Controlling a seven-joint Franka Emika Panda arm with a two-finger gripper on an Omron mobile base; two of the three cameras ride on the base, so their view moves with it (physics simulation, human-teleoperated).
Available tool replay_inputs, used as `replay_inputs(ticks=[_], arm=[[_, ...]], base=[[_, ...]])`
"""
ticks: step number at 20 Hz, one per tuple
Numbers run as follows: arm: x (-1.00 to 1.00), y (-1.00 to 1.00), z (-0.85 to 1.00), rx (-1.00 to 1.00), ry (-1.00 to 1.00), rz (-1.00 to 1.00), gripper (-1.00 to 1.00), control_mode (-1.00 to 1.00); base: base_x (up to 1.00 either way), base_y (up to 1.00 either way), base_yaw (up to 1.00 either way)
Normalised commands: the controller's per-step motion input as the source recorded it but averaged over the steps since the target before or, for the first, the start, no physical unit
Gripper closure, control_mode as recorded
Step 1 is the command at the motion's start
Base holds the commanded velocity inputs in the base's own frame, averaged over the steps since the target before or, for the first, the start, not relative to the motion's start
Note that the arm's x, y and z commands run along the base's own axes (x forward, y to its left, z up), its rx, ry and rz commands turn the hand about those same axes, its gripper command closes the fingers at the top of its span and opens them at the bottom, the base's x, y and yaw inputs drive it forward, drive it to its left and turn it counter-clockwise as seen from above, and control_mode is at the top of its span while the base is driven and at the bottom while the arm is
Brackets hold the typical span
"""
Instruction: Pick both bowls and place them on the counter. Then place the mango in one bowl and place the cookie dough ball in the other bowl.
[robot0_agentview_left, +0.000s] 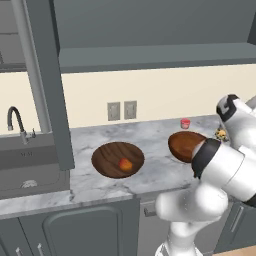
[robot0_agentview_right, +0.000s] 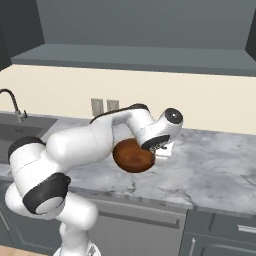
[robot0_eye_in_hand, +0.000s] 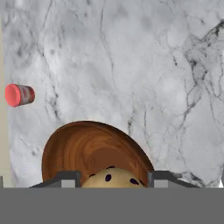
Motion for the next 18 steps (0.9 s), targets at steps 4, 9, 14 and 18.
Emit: replay_inputs(ticks=[4,9,14,18], arm=[[0.21,0.66,0.21,-0.14,0.08,-0.02,1.0,-1.0],[0.24,0.33,-0.23,-0.09,0.2,0.0,1.0,-1.0],[0.29,0.06,-0.44,-0.05,0.19,0.0,1.0,-1.0],[0.13,0.02,-0.39,-0.03,0.18,0.0,1.0,-1.0]], base=[[0.0,0.0,0.0],[0.0,0.0,0.0],[0.0,0.0,0.0],[0.0,0.0,0.0]])
